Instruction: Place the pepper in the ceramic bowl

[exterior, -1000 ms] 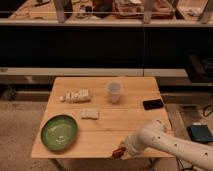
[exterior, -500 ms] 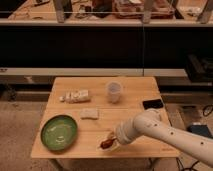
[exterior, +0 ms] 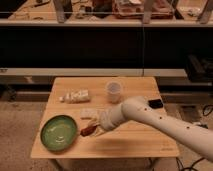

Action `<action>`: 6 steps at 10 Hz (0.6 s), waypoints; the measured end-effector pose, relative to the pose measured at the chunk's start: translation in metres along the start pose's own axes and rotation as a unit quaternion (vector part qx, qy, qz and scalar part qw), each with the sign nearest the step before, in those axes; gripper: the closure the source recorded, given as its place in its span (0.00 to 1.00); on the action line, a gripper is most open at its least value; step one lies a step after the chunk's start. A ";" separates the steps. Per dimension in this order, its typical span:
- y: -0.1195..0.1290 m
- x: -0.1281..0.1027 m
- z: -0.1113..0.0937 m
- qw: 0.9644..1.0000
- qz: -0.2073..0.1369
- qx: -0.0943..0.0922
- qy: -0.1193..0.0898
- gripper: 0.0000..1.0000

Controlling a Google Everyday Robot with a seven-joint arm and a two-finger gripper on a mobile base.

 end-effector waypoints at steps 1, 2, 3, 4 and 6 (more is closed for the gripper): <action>-0.003 -0.024 0.016 1.000 -0.014 -0.008 -0.024 1.00; -0.003 -0.046 0.033 0.998 -0.026 -0.016 -0.049 1.00; -0.002 -0.071 0.060 0.996 -0.040 -0.028 -0.079 1.00; -0.002 -0.082 0.072 0.994 -0.046 -0.032 -0.093 1.00; -0.003 -0.105 0.103 0.990 -0.065 -0.040 -0.119 1.00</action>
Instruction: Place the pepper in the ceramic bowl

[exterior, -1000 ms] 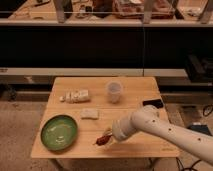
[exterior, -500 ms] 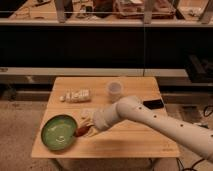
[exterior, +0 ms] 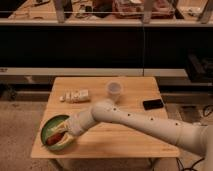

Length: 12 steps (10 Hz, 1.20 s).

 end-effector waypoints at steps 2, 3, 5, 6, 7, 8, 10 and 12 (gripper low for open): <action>-0.003 -0.002 0.021 1.000 -0.011 -0.004 -0.005 1.00; -0.005 0.002 0.033 1.000 -0.015 -0.007 0.000 1.00; -0.011 0.019 0.047 1.000 -0.010 -0.005 0.019 1.00; -0.018 0.033 0.052 0.999 -0.001 -0.001 0.033 1.00; -0.024 0.044 0.055 0.999 0.007 0.003 0.044 1.00; -0.029 0.053 0.056 0.998 0.012 0.005 0.054 1.00; -0.040 0.070 0.061 0.997 0.020 0.006 0.076 0.96; -0.042 0.080 0.065 0.996 0.023 0.001 0.091 0.79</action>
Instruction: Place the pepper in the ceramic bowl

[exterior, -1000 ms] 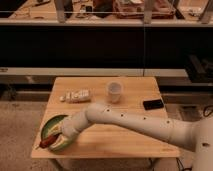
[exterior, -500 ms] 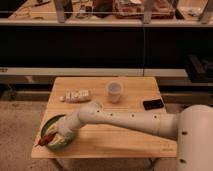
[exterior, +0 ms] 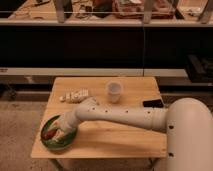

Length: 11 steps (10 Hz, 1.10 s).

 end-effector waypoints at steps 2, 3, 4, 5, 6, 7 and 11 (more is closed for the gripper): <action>-0.003 0.005 0.000 1.000 0.002 0.001 0.012 0.59; -0.003 0.005 0.000 1.000 0.002 0.000 0.013 0.51; -0.003 0.005 0.000 1.000 0.002 -0.001 0.013 0.45; -0.003 0.005 -0.001 1.000 0.002 -0.001 0.013 0.44; -0.003 0.005 0.000 1.000 0.002 -0.001 0.013 0.44; -0.003 0.004 0.000 1.000 0.002 -0.001 0.013 0.44; -0.003 0.004 0.000 1.000 0.001 -0.001 0.013 0.44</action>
